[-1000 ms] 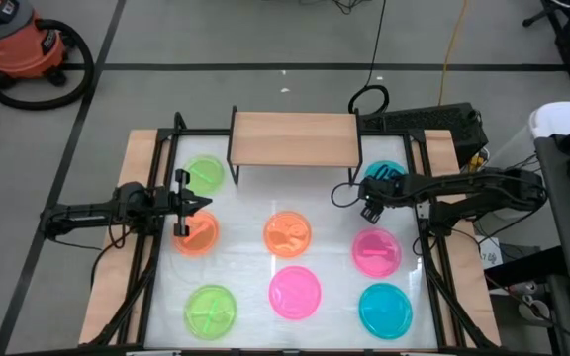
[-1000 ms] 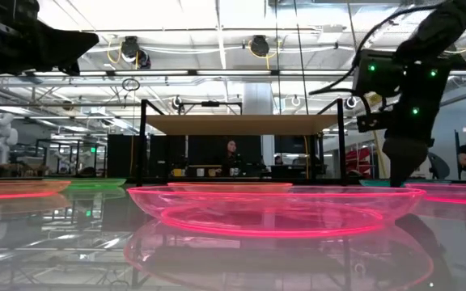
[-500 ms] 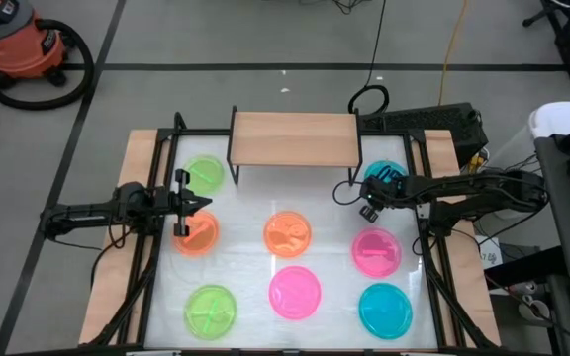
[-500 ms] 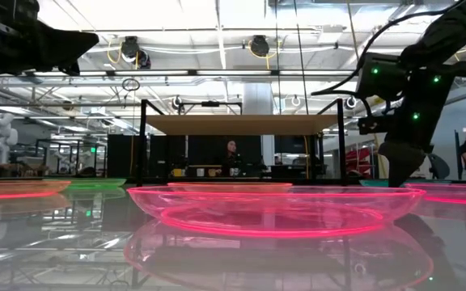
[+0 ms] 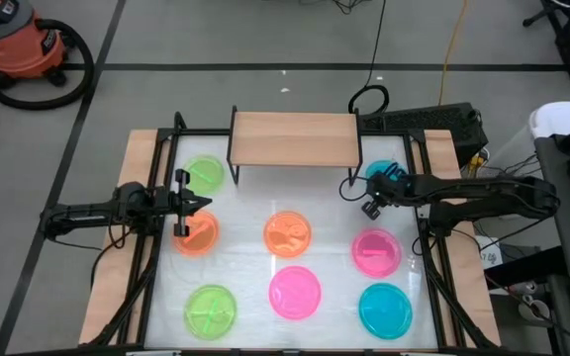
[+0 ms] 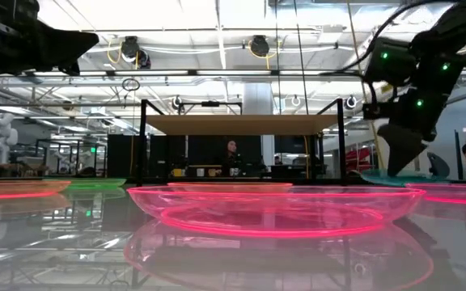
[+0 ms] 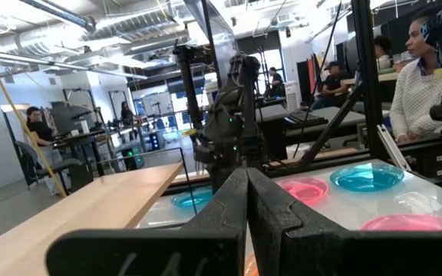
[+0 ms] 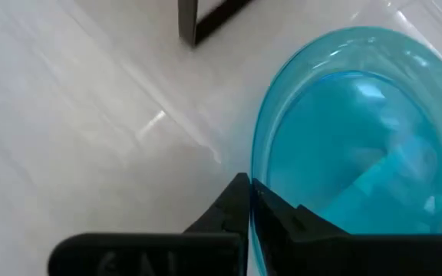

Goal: Place and stack plates onto a shelf
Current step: Put the top blue plate on the shelf

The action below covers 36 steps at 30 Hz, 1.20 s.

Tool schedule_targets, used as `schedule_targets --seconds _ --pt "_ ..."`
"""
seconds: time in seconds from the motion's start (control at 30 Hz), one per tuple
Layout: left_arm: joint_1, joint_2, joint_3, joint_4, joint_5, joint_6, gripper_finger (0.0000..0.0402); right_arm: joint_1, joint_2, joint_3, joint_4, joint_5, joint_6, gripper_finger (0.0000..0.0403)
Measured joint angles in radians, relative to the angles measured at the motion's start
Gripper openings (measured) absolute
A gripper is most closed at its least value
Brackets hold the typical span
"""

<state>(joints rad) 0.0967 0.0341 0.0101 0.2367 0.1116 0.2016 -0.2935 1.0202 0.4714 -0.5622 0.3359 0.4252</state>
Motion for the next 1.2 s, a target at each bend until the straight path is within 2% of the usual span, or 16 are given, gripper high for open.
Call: schedule_targets --seconds 0.23,0.47,0.57,0.63,0.8,1.0,1.2 --pt "0.000 0.000 0.000 0.000 0.000 0.000 0.0008 0.000 -0.175 0.075 -0.017 0.024 0.056 0.0000" --pt "0.000 0.000 0.000 0.000 0.000 0.000 0.0008 0.000 -0.283 0.193 0.024 0.285 0.004 0.0000" --pt "0.000 0.000 0.000 0.000 0.000 0.000 0.0008 0.000 -0.290 0.239 0.154 0.317 -0.128 0.0000" --pt "0.000 0.000 0.000 0.000 0.000 0.000 0.0008 0.000 -0.280 0.259 0.291 0.279 -0.238 0.0000" --pt "0.000 0.000 0.000 0.000 0.000 0.000 0.0008 0.000 -0.202 0.306 0.544 0.076 -0.442 0.0000" --pt "0.000 0.000 0.000 0.000 0.000 0.000 0.0008 0.003 -0.036 0.374 0.564 -0.052 -0.574 0.0000" --pt "0.000 0.000 0.000 0.000 0.000 0.000 0.0008 0.008 0.115 0.376 0.534 -0.053 -0.690 0.0000"
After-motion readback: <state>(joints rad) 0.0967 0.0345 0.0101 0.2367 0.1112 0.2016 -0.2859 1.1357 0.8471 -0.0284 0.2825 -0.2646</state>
